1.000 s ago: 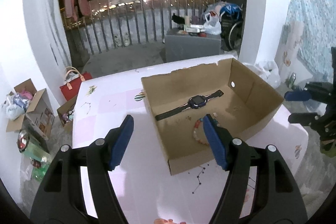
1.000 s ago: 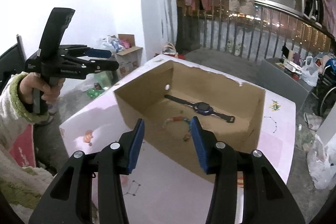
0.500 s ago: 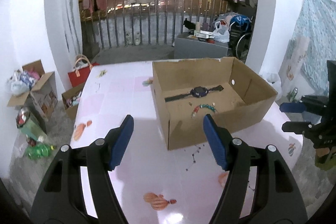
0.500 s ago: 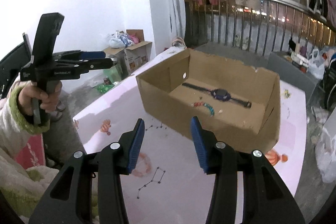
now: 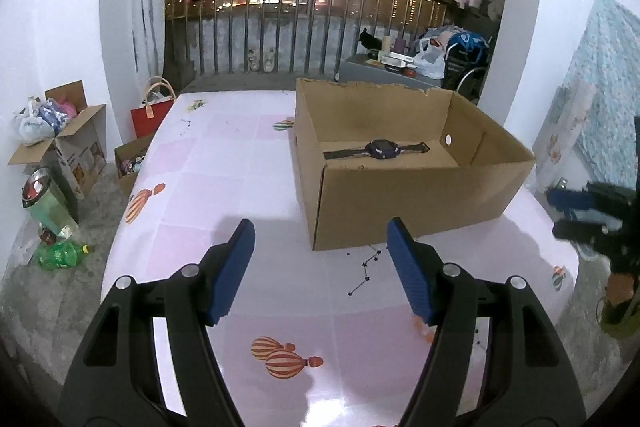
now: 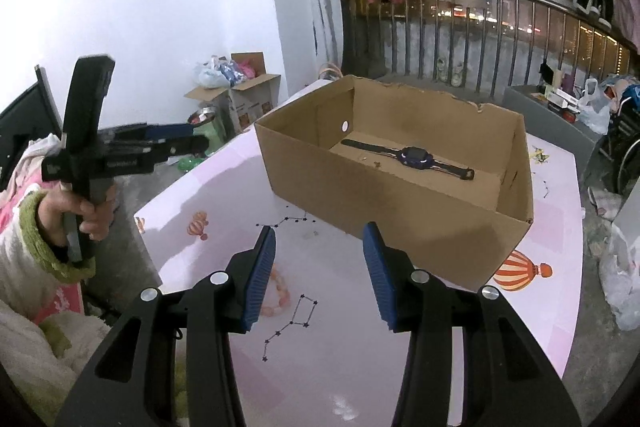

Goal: Organize jewelry
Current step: 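Withdraw both open grippers from the box over the table, then move the right gripper down over the orange bead bracelet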

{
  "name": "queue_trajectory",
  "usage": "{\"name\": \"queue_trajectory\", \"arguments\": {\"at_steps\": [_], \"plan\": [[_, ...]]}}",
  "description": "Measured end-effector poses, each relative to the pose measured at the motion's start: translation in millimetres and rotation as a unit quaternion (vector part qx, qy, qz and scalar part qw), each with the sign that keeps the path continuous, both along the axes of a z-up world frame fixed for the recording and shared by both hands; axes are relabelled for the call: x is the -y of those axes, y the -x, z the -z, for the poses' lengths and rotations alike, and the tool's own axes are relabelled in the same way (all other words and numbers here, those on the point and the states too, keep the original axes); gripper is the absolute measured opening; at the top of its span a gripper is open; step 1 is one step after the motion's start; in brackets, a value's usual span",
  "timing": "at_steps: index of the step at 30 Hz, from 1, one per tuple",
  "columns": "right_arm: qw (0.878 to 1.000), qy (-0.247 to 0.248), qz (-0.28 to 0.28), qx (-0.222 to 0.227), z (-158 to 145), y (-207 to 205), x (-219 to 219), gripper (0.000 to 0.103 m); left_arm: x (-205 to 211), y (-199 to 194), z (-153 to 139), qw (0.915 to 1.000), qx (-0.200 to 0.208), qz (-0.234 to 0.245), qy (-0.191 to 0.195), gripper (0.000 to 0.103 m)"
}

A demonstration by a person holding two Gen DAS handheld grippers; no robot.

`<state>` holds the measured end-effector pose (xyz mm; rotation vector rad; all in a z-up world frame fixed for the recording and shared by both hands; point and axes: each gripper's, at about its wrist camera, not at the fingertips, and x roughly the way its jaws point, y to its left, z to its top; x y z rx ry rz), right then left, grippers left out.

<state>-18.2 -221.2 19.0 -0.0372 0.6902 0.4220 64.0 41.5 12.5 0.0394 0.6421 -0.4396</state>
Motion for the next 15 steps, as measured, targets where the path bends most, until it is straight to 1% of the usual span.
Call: {"name": "queue_trajectory", "arguments": {"at_steps": [4, 6, 9, 15], "plan": [[1.000, 0.003, -0.002, -0.016, 9, -11, -3, 0.045, -1, 0, 20, 0.9995, 0.005, 0.028, 0.012, 0.065], [1.000, 0.008, -0.006, -0.024, 16, -17, -6, 0.045, 2, -1, 29, 0.9990, 0.006, 0.044, 0.009, 0.065], [0.999, 0.003, -0.014, -0.036, 29, -27, -11, 0.045, 10, -1, 43, 0.9964, 0.003, 0.084, 0.010, 0.065], [0.998, -0.006, -0.039, -0.051, 45, -38, -25, 0.037, 23, 1, 58, 0.9898, 0.002, 0.142, 0.014, 0.064]]}}
